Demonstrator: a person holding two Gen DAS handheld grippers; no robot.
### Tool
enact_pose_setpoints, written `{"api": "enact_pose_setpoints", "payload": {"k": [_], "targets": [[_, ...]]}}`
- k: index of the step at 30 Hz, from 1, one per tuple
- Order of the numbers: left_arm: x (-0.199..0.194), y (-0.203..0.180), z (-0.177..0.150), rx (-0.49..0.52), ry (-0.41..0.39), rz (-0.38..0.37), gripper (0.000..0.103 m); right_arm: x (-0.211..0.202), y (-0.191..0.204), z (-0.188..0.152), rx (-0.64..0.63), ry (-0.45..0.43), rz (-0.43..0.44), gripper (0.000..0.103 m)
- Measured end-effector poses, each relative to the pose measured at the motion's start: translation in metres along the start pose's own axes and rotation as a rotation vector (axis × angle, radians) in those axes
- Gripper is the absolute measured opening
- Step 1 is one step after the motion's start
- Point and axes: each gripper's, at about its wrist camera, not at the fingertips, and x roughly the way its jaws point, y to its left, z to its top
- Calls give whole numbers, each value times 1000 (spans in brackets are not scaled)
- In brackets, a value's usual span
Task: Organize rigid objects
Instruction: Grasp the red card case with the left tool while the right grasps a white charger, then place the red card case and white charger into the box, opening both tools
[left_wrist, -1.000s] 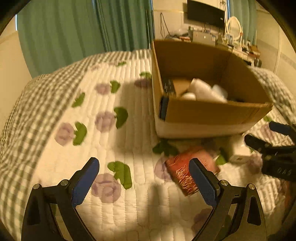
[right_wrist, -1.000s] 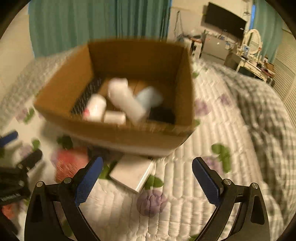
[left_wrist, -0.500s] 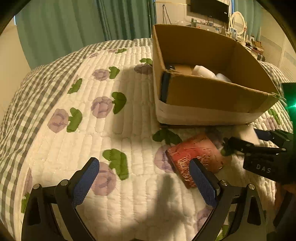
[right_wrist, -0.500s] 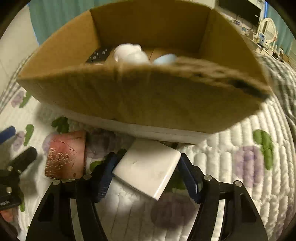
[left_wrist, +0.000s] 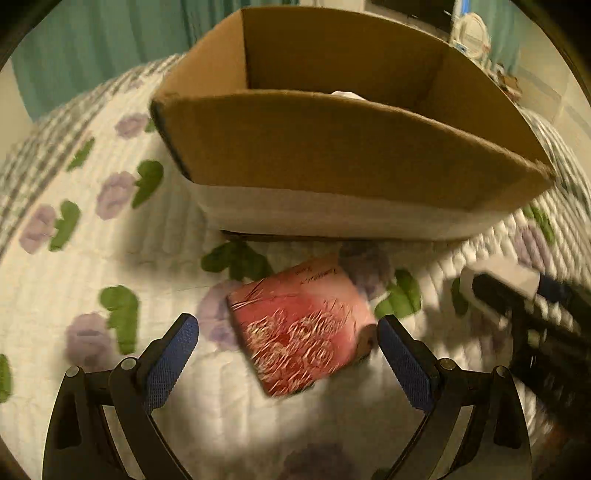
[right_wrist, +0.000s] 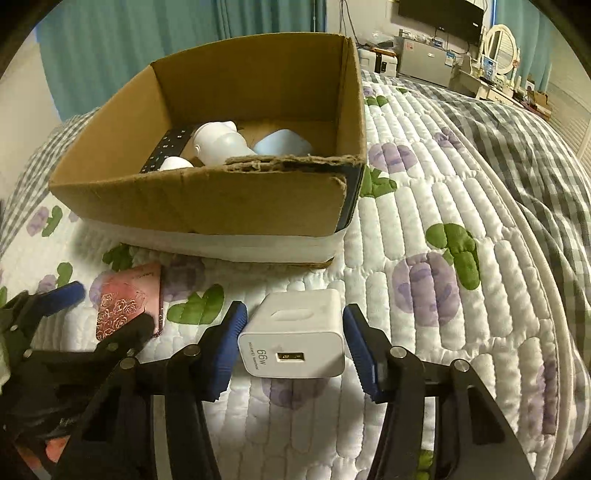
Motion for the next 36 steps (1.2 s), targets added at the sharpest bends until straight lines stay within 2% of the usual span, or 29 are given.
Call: {"api": "enact_pose_setpoints", "payload": {"k": [1, 5, 6, 7, 12, 18, 22, 26, 36], "targets": [[5, 1, 3, -17, 8, -7, 99, 2, 2, -1, -1, 3, -2, 54], [20, -6, 7, -18, 29, 42, 97, 8, 7, 1, -11, 18, -14, 54], [20, -7, 7, -15, 24, 41, 92, 11, 13, 2, -13, 22, -17, 54], [19, -7, 6, -9, 22, 22, 86, 14, 14, 1, -17, 34, -22, 54], [11, -3, 1, -1, 30, -13, 79, 36, 15, 2, 0, 107, -35, 52], [-4, 8, -10, -4, 31, -38, 76, 20, 15, 2, 3, 60, -18, 50], [-17, 16, -15, -3, 13, -63, 74, -7, 25, 3, -43, -6, -21, 50], [-38, 23, -11, 11, -30, -72, 74, -30, 38, 2, -89, -51, -19, 50], [-109, 22, -7, 54, -174, -94, 73, -101, 39, 11, -89, -170, 0, 50]]}}
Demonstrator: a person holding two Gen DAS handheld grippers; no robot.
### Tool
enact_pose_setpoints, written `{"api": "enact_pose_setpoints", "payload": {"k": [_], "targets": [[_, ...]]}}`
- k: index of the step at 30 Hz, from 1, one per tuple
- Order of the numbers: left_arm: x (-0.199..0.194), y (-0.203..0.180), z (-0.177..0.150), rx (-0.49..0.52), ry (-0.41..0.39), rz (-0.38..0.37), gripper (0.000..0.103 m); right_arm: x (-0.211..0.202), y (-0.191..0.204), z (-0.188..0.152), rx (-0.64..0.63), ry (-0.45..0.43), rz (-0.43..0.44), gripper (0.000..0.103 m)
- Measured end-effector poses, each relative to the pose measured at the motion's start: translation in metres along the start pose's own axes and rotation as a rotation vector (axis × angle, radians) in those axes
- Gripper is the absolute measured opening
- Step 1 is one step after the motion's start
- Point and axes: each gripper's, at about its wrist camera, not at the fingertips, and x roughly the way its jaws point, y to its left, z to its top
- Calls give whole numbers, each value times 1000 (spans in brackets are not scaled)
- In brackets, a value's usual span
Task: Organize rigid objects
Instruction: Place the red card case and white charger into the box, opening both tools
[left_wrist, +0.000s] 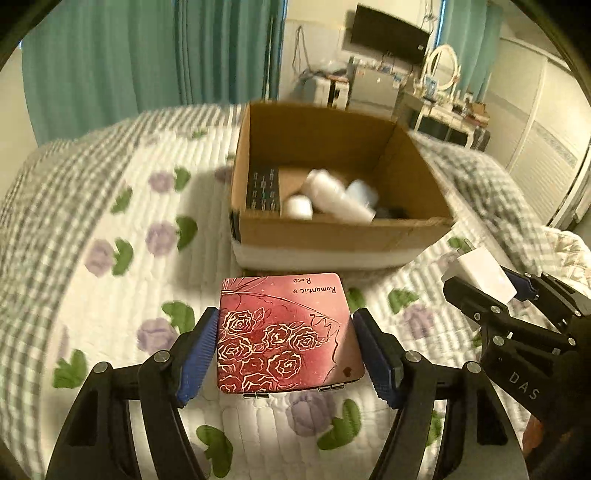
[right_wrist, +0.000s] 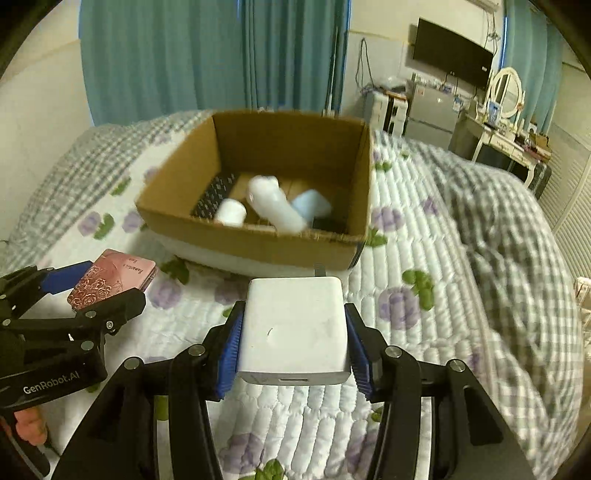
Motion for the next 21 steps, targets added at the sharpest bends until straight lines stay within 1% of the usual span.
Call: {"api": "enact_pose_setpoints", "payload": {"k": [3, 6, 11, 13, 15, 18, 21], "targets": [[-21, -6, 15, 12, -51, -7, 73, -26, -1, 17, -6, -54, 2, 50], [-39, -7, 33, 16, -100, -20, 73, -48, -1, 46, -18, -119, 8, 50], [-46, -3, 73, 15, -166, -6, 73, -60, -5, 92, -31, -192, 24, 50], [-41, -2, 89, 17, -180, -10, 73, -55, -7, 111, -44, -211, 18, 50], [-28, -2, 105, 23, -179, -25, 73, -46, -9, 125, -46, -221, 22, 50], [-1, -4, 124, 37, -174, -3, 73, -19, -17, 141, -35, -209, 28, 50], [36, -8, 137, 64, -155, -23, 73, 12, -24, 149, -27, -195, 38, 50]]}}
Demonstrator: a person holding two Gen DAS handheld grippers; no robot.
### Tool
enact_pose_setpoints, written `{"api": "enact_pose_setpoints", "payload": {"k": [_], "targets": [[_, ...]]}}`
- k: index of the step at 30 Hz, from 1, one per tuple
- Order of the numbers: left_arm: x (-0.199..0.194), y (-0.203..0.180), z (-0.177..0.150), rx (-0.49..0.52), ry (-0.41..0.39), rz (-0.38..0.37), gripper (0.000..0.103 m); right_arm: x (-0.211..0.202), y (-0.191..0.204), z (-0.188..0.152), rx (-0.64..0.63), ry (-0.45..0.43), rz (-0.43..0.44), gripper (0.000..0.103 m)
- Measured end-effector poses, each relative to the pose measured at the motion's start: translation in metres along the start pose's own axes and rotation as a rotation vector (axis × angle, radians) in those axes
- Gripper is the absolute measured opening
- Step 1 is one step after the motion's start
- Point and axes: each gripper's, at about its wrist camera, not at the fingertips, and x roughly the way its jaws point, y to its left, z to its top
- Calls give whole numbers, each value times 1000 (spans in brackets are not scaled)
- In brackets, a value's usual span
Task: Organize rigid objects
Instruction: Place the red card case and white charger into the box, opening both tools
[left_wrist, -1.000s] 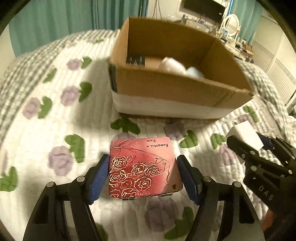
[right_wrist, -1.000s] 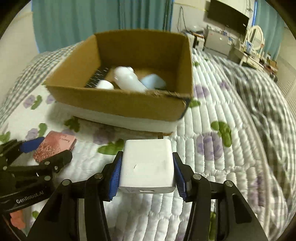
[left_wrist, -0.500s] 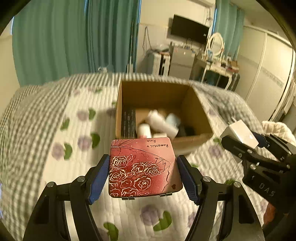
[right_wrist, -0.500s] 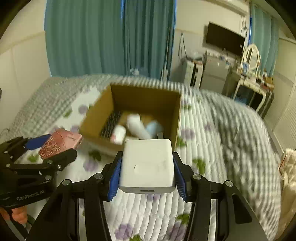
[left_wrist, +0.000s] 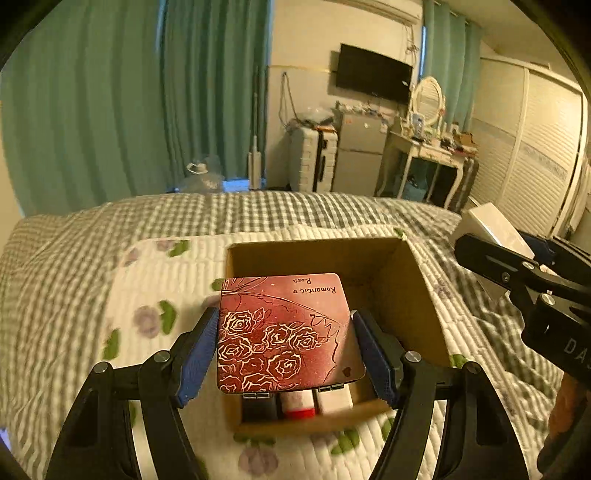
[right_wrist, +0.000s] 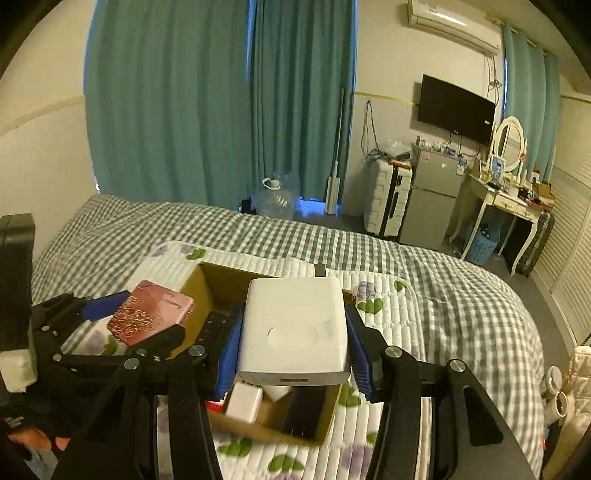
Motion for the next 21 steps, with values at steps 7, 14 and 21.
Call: {"api": "enact_pose_setpoints", "payload": {"k": [7, 14, 21], "targets": [[65, -2, 1, 33, 50, 16, 74, 62, -21, -16, 30, 53, 28, 50], [82, -3, -2, 14, 71, 34, 76, 76, -27, -25, 33, 44, 66, 50], [56, 3, 6, 9, 38, 49, 76, 80, -24, -25, 30, 64, 59, 50]]}}
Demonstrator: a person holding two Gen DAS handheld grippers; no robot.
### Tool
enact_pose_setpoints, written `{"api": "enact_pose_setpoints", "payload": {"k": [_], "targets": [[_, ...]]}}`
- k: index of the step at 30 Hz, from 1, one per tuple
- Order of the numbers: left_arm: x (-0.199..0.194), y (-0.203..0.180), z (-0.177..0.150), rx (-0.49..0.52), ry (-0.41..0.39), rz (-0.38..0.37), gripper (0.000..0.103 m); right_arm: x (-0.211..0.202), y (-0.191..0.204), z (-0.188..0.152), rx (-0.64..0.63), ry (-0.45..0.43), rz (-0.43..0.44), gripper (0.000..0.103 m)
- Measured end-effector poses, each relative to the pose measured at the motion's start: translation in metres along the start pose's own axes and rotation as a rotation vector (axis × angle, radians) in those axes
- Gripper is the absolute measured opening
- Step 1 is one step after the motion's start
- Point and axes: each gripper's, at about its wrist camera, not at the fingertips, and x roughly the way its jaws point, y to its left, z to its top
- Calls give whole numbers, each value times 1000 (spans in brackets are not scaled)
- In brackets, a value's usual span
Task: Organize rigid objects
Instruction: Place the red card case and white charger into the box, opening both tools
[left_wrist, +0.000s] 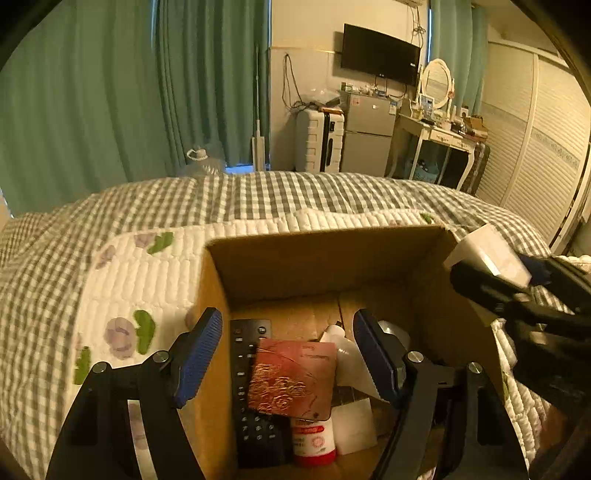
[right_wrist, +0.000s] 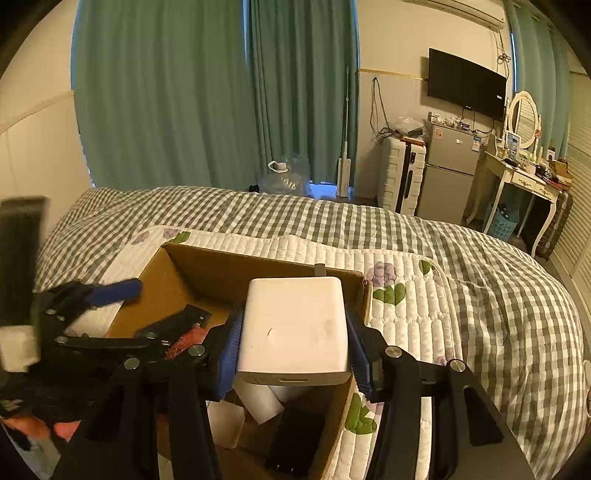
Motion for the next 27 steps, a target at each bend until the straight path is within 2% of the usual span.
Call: {"api": "enact_pose_setpoints", "payload": {"k": [8, 11, 13, 14, 15, 19, 23, 27], "targets": [[-19, 23, -6, -6, -23, 33, 76, 55, 16, -2, -16, 137, -15, 50], [-15, 28, -9, 5, -15, 26, 79, 67, 20, -4, -2, 146, -36, 51], [-13, 32, -12, 1, -16, 21, 80, 69, 18, -3, 27, 136, -35, 57], [-14, 34, -13, -3, -16, 14, 80, 65, 18, -3, 35, 121, -34, 66], [-14, 35, -15, -7, -15, 8, 80, 59, 15, -2, 52, 105, -24, 68], [-28, 35, -20, -10, -22, 12, 80, 30, 7, 0, 80, 87, -30, 68], [-66, 31, -25, -17, -59, 24, 81, -21, 7, -3, 55, 50, -66, 68], [-114, 23, -26, -19, -123, 30, 90, -84, 11, 1, 47, -17, -80, 68]]}}
